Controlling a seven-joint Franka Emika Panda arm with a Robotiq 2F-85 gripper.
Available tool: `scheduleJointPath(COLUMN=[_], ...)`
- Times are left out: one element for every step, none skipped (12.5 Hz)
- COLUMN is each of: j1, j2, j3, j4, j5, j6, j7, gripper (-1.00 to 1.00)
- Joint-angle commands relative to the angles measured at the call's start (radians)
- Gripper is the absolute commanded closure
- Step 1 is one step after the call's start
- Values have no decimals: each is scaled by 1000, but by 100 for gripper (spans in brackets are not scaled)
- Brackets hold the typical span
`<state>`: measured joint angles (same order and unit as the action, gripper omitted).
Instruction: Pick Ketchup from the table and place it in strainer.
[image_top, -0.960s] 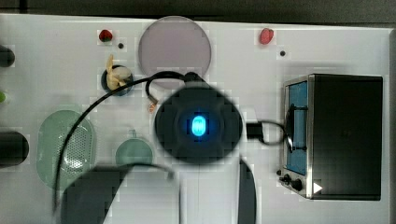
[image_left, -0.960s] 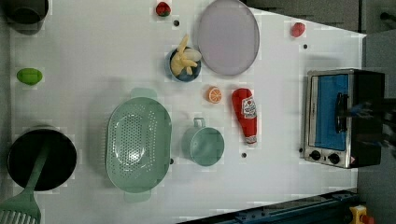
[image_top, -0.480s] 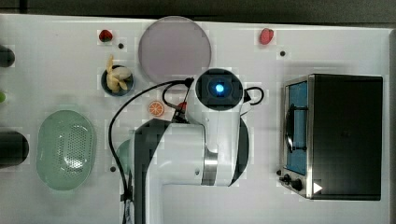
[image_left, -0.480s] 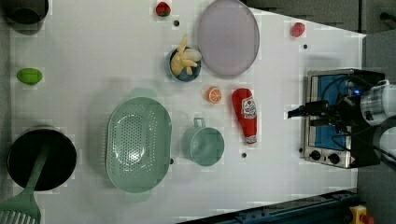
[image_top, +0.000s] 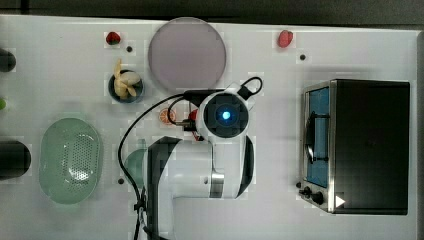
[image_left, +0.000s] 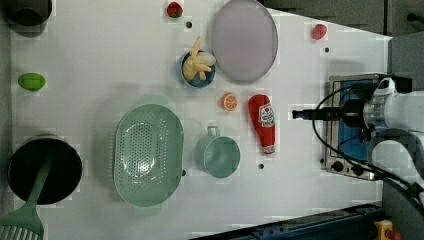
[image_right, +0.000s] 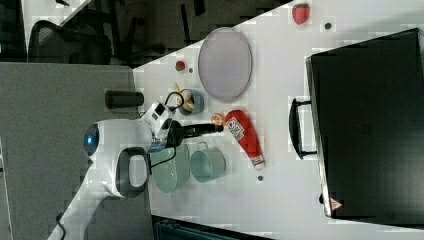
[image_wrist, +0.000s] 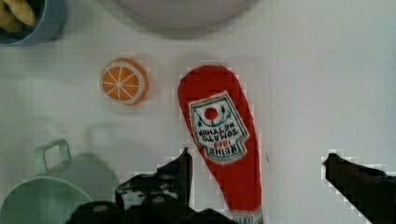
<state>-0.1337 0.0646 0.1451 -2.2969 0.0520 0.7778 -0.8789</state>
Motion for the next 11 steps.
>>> scheduleJointPath(j1=[14, 16, 17, 17, 18, 18, 18, 18, 18, 18, 18], j2=[79, 110, 142, 175, 207, 236, 263, 286, 308, 325, 338], j3=[7, 7, 7, 7, 6, 5, 4, 4, 4, 3, 2], j4=[-54, -61, -66, -67, -68, -68, -69, -70, -70, -69, -70], j5=[-6, -18, -36, -50, -51, -51, -53, -56, -56, -56, -57], j6=[108, 152, 198, 236, 269, 296, 316, 332, 348, 365, 386], j7=[-98, -97, -97, -97, -96, -95, -95, -95, -95, -95, -95], gripper=[-100, -100, -100, -100, -100, -100, -100, -100, -100, -100, -100])
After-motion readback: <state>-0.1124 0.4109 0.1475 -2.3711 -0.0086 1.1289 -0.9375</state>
